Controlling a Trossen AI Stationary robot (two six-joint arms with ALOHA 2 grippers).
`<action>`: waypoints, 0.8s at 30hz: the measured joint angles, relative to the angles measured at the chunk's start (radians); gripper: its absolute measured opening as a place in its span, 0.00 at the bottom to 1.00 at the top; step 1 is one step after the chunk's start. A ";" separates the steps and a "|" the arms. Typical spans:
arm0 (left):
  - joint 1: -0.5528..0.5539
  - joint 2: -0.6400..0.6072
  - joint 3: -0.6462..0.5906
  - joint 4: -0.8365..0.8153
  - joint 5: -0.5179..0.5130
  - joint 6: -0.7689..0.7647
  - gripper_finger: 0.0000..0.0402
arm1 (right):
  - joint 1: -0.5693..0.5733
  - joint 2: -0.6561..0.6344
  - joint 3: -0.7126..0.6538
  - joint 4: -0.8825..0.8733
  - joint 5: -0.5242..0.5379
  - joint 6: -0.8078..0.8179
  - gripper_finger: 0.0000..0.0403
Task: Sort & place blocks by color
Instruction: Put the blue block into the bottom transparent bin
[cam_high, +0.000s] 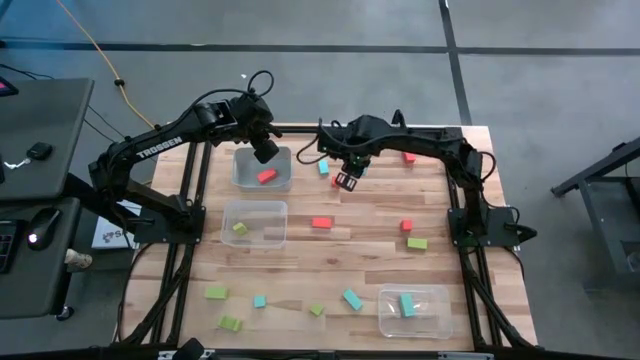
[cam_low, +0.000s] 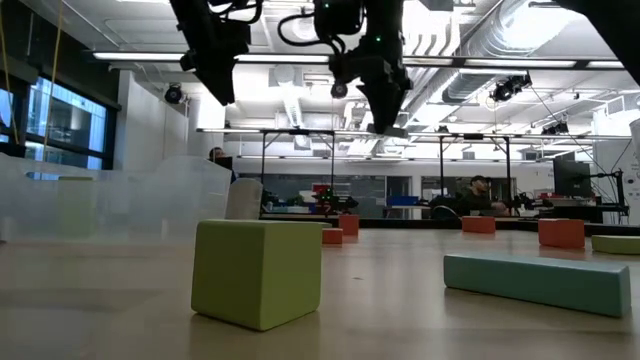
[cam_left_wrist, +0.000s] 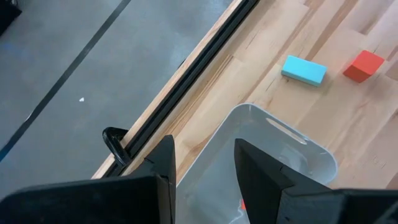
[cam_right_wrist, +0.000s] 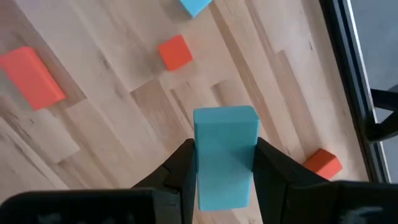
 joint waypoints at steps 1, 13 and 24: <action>0.000 0.000 0.000 0.000 0.000 0.000 0.24 | 0.007 0.000 -0.001 0.001 0.004 0.008 0.24; 0.000 0.000 0.000 0.000 0.007 0.000 0.24 | 0.089 -0.200 -0.484 0.252 -0.071 0.184 0.24; 0.000 0.005 0.000 0.000 0.016 -0.027 0.24 | 0.167 -0.588 -0.825 0.289 -0.097 0.471 0.24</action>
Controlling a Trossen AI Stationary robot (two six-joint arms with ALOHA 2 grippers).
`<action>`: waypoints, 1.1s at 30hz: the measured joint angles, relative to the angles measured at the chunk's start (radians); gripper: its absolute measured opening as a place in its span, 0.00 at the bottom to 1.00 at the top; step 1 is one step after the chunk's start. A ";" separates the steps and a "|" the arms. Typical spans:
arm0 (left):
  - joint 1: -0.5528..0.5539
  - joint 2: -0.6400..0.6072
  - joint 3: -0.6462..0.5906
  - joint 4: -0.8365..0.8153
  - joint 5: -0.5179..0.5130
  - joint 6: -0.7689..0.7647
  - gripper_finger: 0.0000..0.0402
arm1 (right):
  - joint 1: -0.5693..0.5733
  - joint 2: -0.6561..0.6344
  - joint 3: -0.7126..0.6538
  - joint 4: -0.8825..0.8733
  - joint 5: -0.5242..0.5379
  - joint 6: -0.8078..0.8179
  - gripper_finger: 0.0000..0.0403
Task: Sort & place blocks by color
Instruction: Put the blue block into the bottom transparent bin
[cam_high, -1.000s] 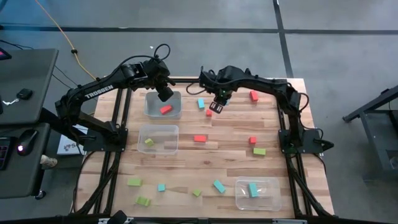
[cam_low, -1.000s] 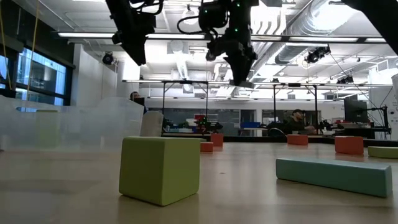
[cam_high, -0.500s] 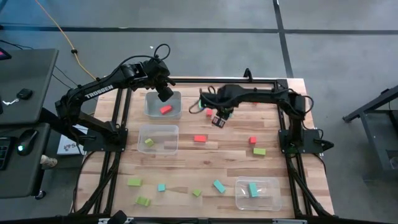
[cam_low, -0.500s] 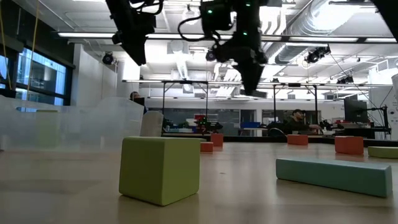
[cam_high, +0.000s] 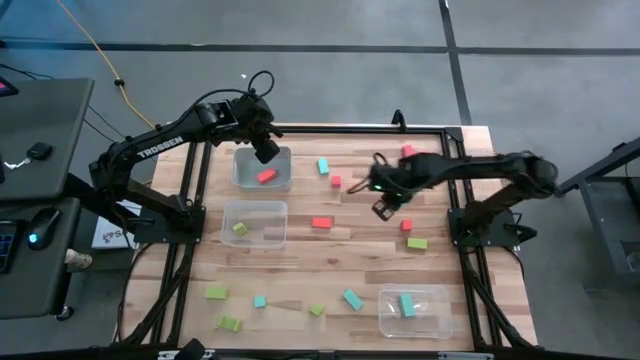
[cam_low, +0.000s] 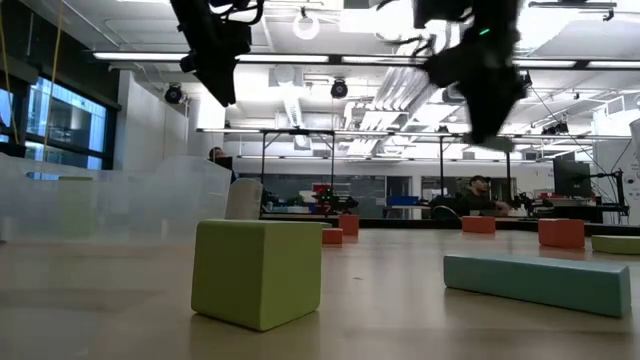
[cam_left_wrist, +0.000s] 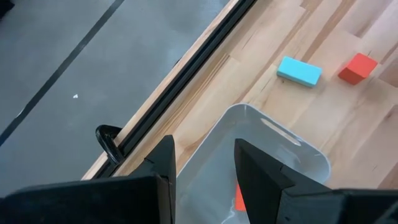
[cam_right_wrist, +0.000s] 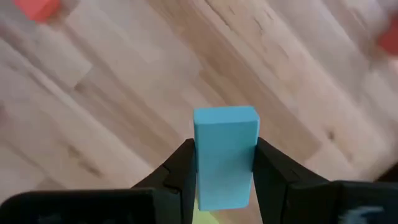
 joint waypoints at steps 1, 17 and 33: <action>0.000 0.000 0.000 0.000 0.001 0.000 0.24 | 0.014 -0.046 -0.025 0.002 -0.004 0.039 0.24; 0.000 0.001 0.000 0.000 0.002 -0.028 0.24 | 0.421 -0.456 -0.156 0.167 -0.018 0.624 0.24; 0.000 0.001 0.000 0.000 0.002 -0.027 0.24 | 0.674 -0.250 -0.156 0.366 -0.089 0.879 0.24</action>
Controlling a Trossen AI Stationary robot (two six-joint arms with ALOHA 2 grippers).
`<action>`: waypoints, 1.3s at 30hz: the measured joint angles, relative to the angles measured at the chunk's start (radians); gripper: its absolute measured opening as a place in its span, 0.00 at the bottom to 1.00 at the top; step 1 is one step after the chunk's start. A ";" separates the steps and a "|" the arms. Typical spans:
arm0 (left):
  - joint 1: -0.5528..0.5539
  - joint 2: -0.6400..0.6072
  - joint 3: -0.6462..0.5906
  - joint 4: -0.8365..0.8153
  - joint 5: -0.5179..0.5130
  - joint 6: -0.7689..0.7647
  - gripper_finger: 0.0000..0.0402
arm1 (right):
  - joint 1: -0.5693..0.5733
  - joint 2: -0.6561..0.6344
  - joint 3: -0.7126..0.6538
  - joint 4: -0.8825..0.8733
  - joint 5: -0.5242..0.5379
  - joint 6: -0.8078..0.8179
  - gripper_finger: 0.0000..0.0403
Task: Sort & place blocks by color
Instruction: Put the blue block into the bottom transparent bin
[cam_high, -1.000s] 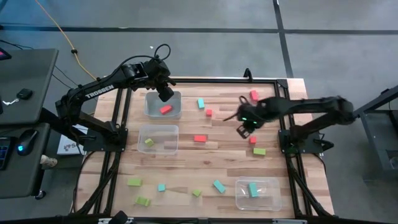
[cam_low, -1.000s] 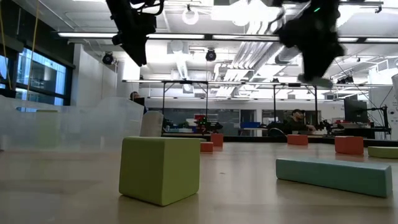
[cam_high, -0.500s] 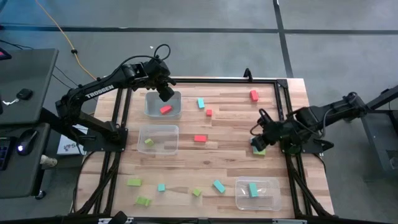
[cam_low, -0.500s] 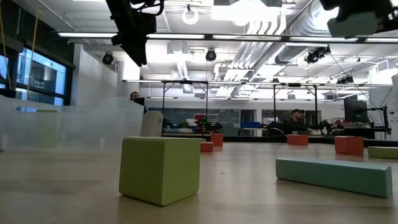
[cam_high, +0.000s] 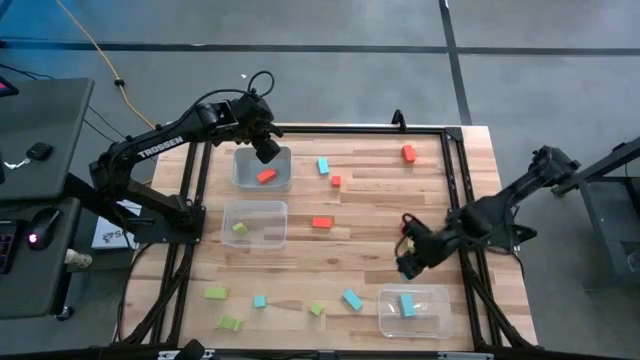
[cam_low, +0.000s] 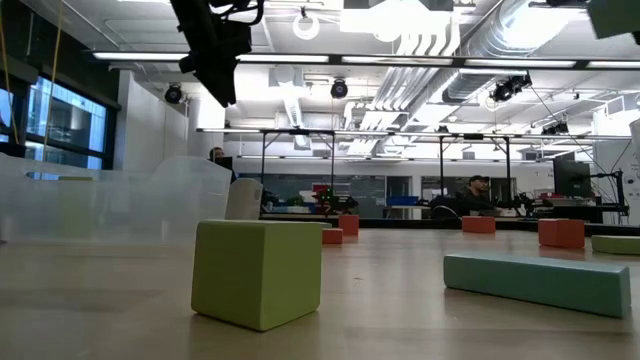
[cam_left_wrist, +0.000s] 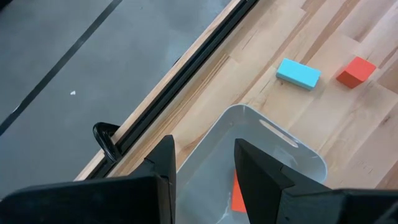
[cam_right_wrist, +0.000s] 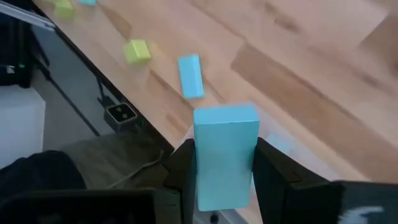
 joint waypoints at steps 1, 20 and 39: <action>0.000 0.000 0.000 0.000 0.000 0.000 0.24 | 0.007 0.018 0.000 0.010 -0.008 0.017 0.24; 0.000 0.000 0.000 0.000 0.000 0.000 0.24 | 0.116 0.273 0.000 0.230 -0.094 0.316 0.24; 0.000 0.000 0.000 0.000 0.001 0.000 0.24 | 0.155 0.408 0.000 0.246 -0.109 0.490 0.24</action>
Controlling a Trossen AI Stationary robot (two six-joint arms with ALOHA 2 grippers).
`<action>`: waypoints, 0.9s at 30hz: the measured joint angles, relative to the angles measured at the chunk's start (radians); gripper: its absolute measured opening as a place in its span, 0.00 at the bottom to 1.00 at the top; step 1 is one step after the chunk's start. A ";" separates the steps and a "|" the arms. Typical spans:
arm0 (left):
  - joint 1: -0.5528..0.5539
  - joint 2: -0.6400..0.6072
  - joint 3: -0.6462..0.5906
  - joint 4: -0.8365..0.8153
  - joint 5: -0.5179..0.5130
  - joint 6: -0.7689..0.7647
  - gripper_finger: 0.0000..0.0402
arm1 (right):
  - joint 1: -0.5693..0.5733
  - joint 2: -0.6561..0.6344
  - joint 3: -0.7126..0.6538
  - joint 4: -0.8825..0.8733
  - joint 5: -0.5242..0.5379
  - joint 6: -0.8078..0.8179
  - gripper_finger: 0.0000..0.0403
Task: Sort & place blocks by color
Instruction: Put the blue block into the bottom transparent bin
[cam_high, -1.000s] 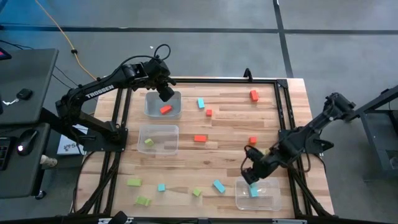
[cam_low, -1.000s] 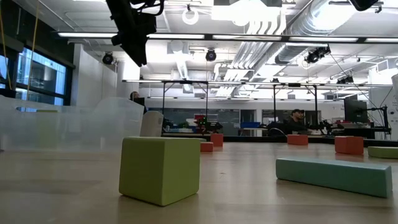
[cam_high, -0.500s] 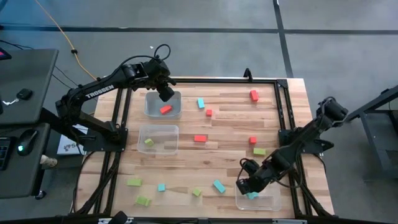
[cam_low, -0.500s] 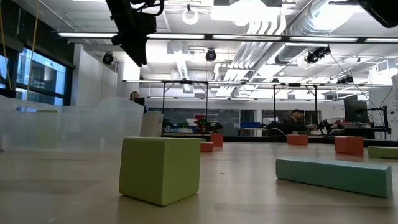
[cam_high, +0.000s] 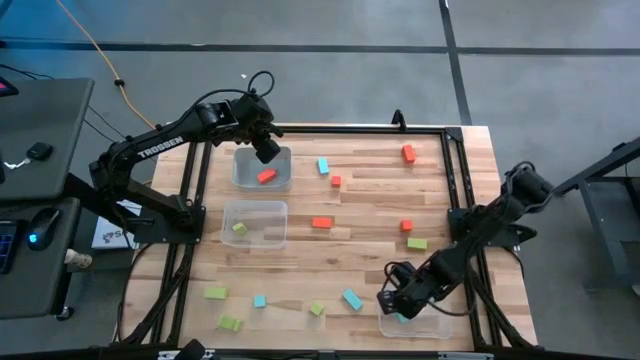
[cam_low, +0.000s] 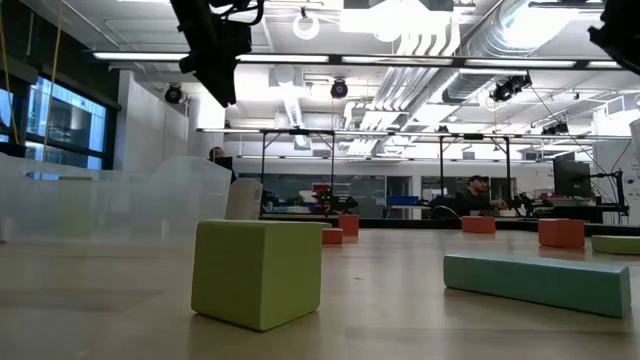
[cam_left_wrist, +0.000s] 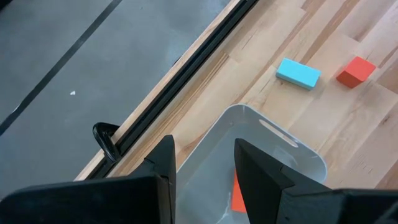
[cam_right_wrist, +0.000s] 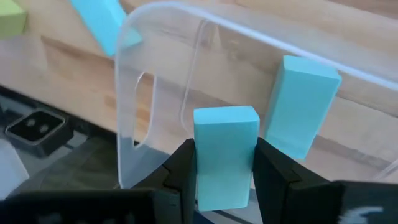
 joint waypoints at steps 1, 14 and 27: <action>0.000 0.000 0.000 0.000 0.000 0.000 0.24 | 0.000 0.005 0.000 0.002 0.002 0.012 0.24; 0.000 0.000 0.000 0.000 0.000 0.000 0.24 | -0.003 0.070 0.000 0.012 0.004 0.061 0.24; 0.000 0.000 0.000 0.000 0.001 0.000 0.24 | -0.003 0.070 0.000 -0.009 0.004 0.057 0.37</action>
